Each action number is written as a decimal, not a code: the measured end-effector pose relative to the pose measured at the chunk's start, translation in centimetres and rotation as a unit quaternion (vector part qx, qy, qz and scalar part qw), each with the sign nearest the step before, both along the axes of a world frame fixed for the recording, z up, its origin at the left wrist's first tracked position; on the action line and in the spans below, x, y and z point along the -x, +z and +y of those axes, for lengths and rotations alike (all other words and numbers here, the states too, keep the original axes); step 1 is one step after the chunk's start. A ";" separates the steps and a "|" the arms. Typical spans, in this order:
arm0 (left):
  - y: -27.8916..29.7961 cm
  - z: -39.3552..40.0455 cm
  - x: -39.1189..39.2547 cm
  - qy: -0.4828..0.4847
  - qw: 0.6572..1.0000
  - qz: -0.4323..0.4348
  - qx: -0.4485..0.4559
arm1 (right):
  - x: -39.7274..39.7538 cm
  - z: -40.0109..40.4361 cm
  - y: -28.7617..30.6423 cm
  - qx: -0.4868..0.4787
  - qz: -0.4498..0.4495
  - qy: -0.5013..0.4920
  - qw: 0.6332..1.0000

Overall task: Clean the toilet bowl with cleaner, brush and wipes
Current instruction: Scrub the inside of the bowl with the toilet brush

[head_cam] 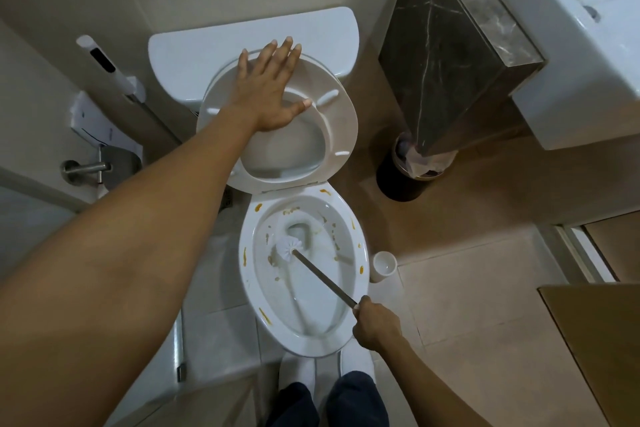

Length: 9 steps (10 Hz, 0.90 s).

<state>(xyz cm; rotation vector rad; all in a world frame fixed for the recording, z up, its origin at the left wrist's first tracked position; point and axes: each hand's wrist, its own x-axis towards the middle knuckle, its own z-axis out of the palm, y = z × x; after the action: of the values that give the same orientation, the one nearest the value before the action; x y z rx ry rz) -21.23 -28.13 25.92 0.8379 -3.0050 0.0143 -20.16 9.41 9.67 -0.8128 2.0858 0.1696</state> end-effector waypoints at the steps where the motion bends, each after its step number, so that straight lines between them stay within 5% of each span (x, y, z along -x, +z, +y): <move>1: -0.1 -0.1 0.0 -0.003 1.000 -0.001 0.000 | -0.2 -0.2 -0.2 0.001 -0.037 -0.030 0.999; 9: -0.9 -1.3 -1.8 -0.035 0.998 0.047 0.020 | -2.7 -2.0 -5.0 0.088 -0.059 0.016 0.994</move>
<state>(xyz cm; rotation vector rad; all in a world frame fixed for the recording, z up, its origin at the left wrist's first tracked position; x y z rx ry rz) -19.40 -29.41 25.05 0.7088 -2.9331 0.0328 -17.47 7.46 4.63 -0.9377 1.9964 -0.0452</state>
